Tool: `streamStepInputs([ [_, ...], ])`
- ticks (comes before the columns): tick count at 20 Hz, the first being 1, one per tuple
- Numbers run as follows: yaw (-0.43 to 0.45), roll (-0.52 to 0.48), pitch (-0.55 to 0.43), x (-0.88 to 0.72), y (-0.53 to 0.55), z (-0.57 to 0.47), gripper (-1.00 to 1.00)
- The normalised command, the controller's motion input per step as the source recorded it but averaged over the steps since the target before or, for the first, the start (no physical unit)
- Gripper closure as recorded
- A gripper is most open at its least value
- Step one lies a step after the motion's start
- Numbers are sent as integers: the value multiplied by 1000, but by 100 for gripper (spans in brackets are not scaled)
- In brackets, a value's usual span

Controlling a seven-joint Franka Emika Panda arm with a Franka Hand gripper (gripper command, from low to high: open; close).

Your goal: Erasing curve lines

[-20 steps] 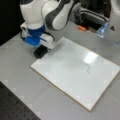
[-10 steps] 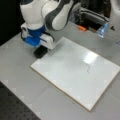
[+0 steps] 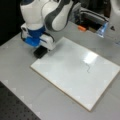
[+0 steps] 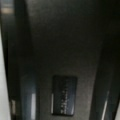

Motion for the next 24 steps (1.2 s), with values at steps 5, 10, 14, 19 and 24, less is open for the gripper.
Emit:
streamStepInputs([
  [5,-117,120,-98,93,-36,-50,-100],
  [10,-92,104,-90,83,-46,-34,-100],
  [14,-85,95,-94,78,-49,-33,-100],
  [19,-83,97,-90,73,-45,-32,-100],
  [24,-97,57,-115,75,-23,-46,100],
])
